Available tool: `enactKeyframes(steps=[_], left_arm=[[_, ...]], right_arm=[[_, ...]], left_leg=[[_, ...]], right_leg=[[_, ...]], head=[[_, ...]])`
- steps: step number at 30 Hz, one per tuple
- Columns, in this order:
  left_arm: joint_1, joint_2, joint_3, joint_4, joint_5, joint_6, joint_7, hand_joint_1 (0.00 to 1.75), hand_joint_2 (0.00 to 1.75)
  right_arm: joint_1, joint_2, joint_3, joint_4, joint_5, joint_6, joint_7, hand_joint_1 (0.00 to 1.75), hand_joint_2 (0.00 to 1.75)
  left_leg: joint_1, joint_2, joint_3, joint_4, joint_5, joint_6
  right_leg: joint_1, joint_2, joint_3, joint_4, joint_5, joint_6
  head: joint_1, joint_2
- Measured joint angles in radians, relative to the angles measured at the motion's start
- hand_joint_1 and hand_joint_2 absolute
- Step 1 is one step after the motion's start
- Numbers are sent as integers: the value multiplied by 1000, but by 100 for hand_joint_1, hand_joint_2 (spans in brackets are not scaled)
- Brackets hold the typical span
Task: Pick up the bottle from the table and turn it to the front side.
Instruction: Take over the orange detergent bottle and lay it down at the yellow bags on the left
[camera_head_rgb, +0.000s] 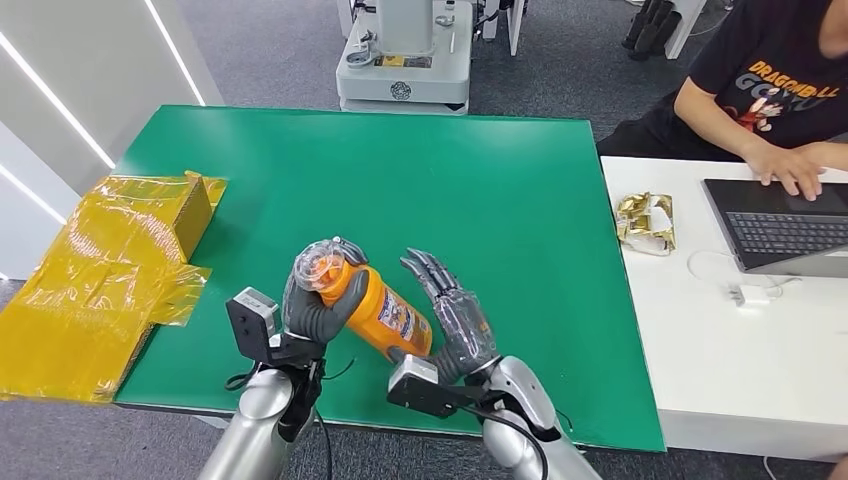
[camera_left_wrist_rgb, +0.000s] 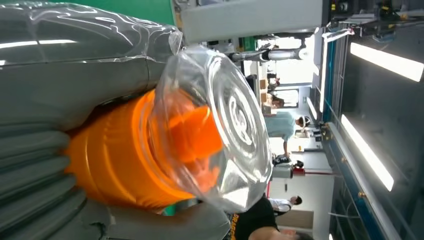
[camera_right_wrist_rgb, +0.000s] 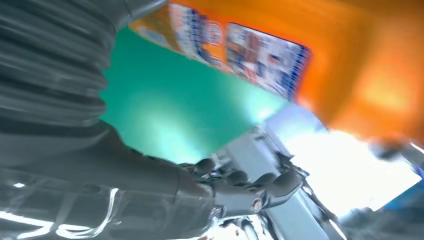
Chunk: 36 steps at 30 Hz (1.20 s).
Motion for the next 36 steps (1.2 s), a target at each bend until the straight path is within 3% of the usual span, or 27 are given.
enactKeyframes(steps=[6,17,27,36], left_arm=[[1,2,23,-30,1,63,-17,175,175],[22,44,75,-148,-106,219,-58,175,175],[18,154,144,-204,-235,401,-107,175,175],[16,290,196,-204,-431,547,-85,175,175]], right_arm=[[119,21,-34,-179,-174,-73,-111,0,175],[265,35,-74,-387,-236,-107,-146,0,175],[303,35,-83,-430,-262,-116,-169,0,175],[318,35,-86,-448,-275,-125,-174,0,175]], left_leg=[[0,0,0,0,0,0],[0,0,0,-1,0,0],[0,0,1,-1,0,0],[0,1,1,-1,0,0]], right_leg=[[0,0,0,0,0,0],[0,0,0,0,0,0],[0,0,0,1,-1,0],[0,1,0,1,-1,0]], head=[[0,0],[0,0],[0,0],[0,0]])
